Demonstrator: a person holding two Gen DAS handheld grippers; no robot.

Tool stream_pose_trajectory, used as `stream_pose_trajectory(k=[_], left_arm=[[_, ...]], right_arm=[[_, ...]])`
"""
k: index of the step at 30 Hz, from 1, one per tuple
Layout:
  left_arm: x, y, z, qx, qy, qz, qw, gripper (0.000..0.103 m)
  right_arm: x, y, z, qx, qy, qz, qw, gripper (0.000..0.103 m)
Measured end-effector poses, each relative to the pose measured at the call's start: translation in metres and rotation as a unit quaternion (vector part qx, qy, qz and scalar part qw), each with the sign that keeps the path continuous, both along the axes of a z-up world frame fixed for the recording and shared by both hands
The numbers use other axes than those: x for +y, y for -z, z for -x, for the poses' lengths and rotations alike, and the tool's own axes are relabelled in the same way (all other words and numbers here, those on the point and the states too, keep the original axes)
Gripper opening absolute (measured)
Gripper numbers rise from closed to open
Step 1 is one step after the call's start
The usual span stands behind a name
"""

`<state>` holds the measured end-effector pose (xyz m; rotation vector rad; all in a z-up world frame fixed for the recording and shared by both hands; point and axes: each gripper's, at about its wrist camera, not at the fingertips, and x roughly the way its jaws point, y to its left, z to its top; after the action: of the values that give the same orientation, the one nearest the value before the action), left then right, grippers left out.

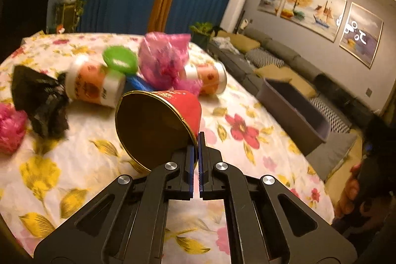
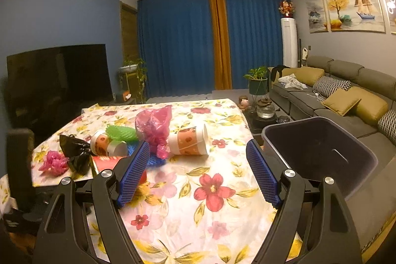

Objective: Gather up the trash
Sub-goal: 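Grasp the second red paper cup by its rim with the left gripper, then grasp the pink plastic bag with the right gripper while the left holds the red cup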

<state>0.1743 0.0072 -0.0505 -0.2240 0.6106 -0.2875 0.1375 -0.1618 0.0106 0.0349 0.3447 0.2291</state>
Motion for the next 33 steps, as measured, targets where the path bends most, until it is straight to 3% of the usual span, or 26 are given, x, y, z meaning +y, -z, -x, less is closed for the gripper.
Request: stream_pose_trajectory(k=[6,14,17,21,24,29,33], left_arm=[[0.023,-0.030,0.001,-0.036,-0.065,-0.023,0.9970,0.002],[0.054,-0.074,-0.025,-0.081,-0.148,-0.040,0.9849,0.002],[0.059,-0.072,-0.039,-0.091,-0.181,-0.066,0.9771,0.002],[0.070,-0.053,-0.054,-0.071,-0.193,-0.062,0.9766,0.002],[0.077,-0.053,-0.051,-0.081,-0.217,-0.074,0.9701,0.002],[0.097,-0.050,-0.047,-0.076,-0.246,-0.055,0.9647,0.002],[0.100,-0.050,-0.046,-0.075,-0.243,-0.040,0.9662,0.002]], right_arm=[[0.022,-0.005,-0.022,0.005,-0.018,0.010,1.000,0.078],[0.060,-0.006,-0.072,0.024,-0.031,0.026,0.999,0.078],[0.075,-0.003,-0.092,0.024,-0.028,0.037,0.999,0.078],[0.097,0.007,-0.116,0.017,-0.031,0.066,0.997,0.078],[0.107,0.016,-0.137,0.029,-0.029,0.064,0.997,0.078],[0.118,0.029,-0.170,0.046,-0.027,0.049,0.997,0.078],[0.118,0.040,-0.190,0.076,-0.033,0.033,0.996,0.078]])
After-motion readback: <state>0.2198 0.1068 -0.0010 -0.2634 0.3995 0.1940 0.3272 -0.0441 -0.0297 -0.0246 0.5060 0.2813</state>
